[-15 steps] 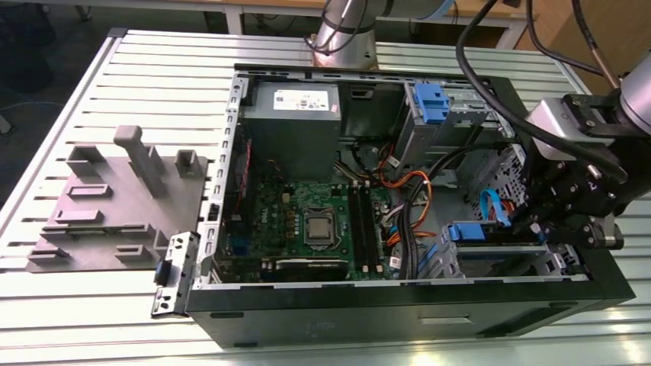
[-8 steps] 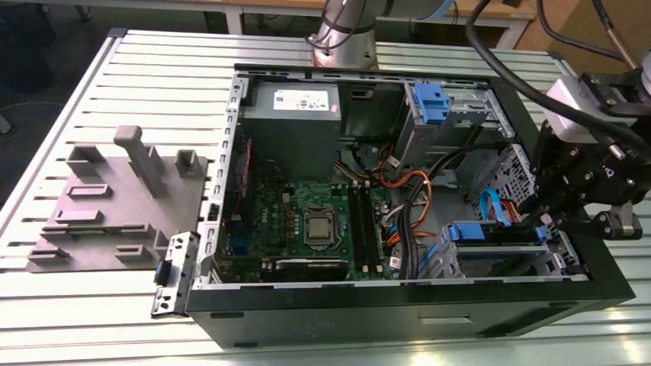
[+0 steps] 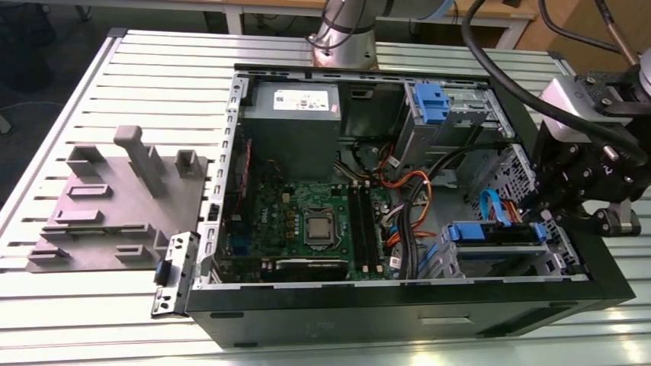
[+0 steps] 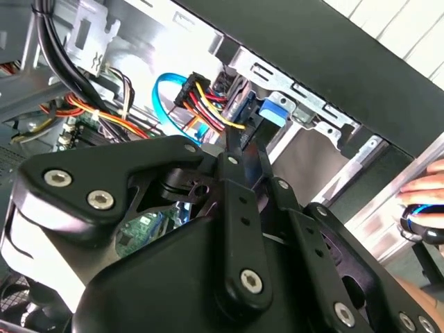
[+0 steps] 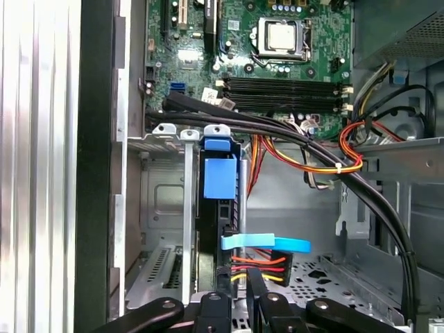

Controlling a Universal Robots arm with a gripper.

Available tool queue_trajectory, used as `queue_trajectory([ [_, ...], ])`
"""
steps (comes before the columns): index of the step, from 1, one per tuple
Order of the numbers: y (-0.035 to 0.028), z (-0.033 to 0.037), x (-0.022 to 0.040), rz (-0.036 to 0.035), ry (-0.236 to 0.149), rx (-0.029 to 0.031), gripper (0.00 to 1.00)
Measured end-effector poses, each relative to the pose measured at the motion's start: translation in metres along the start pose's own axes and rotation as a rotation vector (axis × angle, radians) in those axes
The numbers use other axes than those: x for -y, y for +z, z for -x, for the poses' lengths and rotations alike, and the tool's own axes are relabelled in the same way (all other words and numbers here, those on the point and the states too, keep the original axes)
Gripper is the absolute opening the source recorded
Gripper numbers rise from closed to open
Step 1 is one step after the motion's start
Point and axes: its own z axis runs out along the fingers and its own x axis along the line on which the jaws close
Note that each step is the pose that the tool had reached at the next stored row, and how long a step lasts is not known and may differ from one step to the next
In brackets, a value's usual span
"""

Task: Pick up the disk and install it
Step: 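Insert the second disk wire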

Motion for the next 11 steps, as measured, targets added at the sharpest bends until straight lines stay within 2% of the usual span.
queue_trajectory([
  [11,0.0002,0.0032,-0.0002,-0.0002,0.000,0.0000,0.24],
])
